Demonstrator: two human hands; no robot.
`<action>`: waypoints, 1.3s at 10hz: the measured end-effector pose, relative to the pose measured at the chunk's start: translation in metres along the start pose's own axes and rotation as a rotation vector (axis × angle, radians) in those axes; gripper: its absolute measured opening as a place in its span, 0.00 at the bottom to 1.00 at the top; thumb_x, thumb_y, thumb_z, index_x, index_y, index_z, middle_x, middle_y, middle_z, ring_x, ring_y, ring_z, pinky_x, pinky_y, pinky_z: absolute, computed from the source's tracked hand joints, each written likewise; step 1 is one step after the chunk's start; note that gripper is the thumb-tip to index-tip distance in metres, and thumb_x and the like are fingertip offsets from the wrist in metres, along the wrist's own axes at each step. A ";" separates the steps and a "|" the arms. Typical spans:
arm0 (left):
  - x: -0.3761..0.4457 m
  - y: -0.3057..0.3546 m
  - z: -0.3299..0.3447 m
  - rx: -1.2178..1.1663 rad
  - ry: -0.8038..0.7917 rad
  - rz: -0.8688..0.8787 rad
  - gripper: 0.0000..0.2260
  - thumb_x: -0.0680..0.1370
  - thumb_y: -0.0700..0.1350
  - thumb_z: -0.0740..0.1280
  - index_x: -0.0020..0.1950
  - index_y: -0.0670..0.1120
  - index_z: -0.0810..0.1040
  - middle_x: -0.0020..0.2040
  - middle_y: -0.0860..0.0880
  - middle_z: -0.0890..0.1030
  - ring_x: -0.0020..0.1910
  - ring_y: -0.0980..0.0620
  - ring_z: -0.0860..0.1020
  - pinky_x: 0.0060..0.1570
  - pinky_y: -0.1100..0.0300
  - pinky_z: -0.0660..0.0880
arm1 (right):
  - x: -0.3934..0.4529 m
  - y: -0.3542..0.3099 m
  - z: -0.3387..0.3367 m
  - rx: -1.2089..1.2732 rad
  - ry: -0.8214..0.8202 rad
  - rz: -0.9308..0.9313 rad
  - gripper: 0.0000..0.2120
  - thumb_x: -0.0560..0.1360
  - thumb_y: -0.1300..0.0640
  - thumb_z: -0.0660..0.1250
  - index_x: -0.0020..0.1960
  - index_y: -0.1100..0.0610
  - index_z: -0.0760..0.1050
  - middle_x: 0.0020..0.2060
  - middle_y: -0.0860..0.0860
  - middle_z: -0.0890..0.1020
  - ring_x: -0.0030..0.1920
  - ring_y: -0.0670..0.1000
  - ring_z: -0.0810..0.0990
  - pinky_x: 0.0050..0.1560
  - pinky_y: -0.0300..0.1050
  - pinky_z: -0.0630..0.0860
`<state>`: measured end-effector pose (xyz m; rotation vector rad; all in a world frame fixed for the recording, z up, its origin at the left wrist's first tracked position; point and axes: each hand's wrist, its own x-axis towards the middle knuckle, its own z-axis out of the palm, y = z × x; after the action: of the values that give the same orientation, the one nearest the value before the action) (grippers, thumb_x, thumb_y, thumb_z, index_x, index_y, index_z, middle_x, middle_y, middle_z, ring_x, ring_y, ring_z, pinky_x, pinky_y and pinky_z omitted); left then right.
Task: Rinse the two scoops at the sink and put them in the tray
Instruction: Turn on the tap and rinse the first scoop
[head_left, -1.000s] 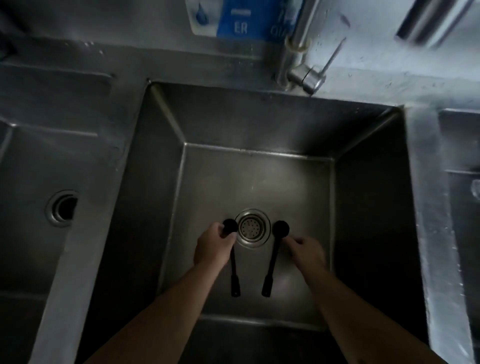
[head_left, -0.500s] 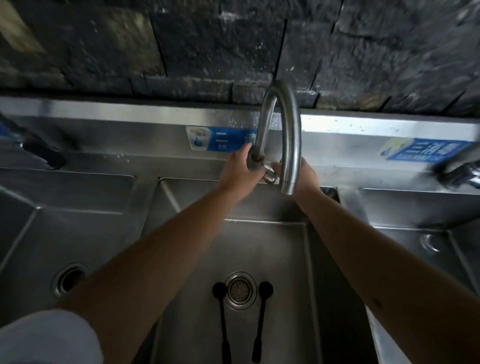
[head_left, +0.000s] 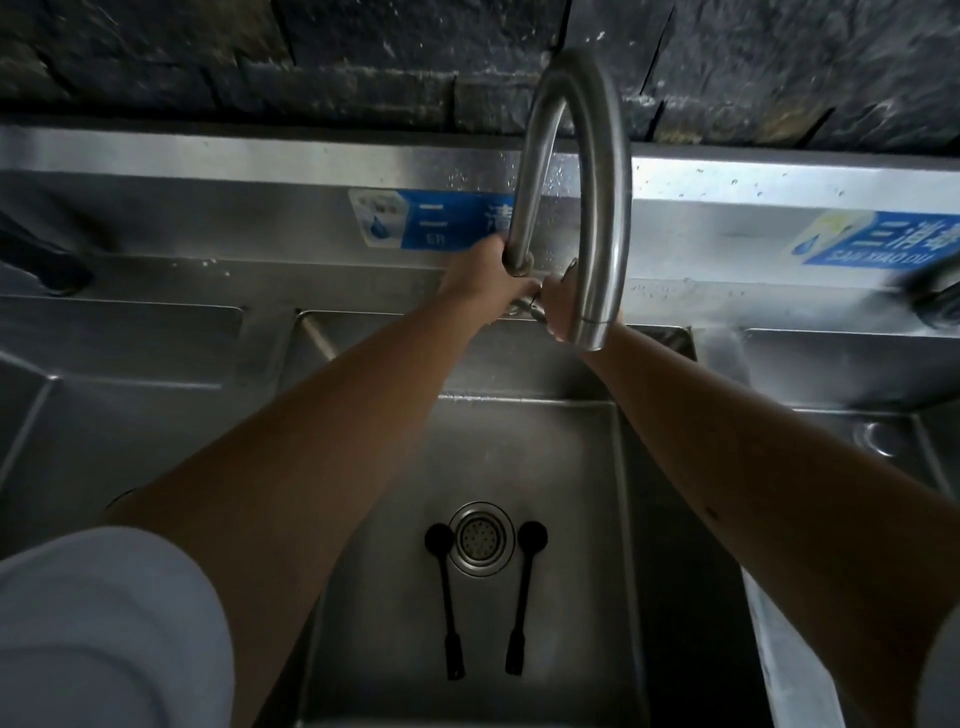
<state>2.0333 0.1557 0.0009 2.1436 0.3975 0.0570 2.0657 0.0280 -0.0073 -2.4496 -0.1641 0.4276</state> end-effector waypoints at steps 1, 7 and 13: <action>0.001 0.000 0.003 -0.051 0.076 -0.026 0.10 0.76 0.47 0.66 0.36 0.56 0.71 0.35 0.57 0.75 0.38 0.54 0.77 0.45 0.51 0.78 | 0.005 0.004 0.004 -0.007 0.047 0.020 0.17 0.81 0.62 0.55 0.65 0.72 0.68 0.48 0.57 0.66 0.62 0.68 0.74 0.56 0.54 0.74; -0.010 0.001 0.005 -0.157 0.023 -0.089 0.16 0.70 0.46 0.75 0.53 0.56 0.76 0.48 0.54 0.80 0.51 0.47 0.80 0.48 0.45 0.82 | 0.015 0.017 0.020 0.328 0.162 0.213 0.18 0.82 0.59 0.53 0.66 0.68 0.70 0.34 0.44 0.66 0.32 0.43 0.67 0.34 0.34 0.75; -0.191 -0.093 0.088 -0.209 -0.168 -0.487 0.17 0.76 0.48 0.65 0.65 0.47 0.73 0.62 0.45 0.79 0.54 0.49 0.79 0.46 0.62 0.71 | -0.164 0.105 0.109 0.434 -0.221 0.414 0.09 0.78 0.55 0.62 0.41 0.51 0.79 0.41 0.55 0.85 0.40 0.54 0.84 0.43 0.50 0.81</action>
<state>1.8453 0.0756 -0.1045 1.7812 0.7665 -0.3418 1.8751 -0.0285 -0.1101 -1.9961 0.3202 0.8205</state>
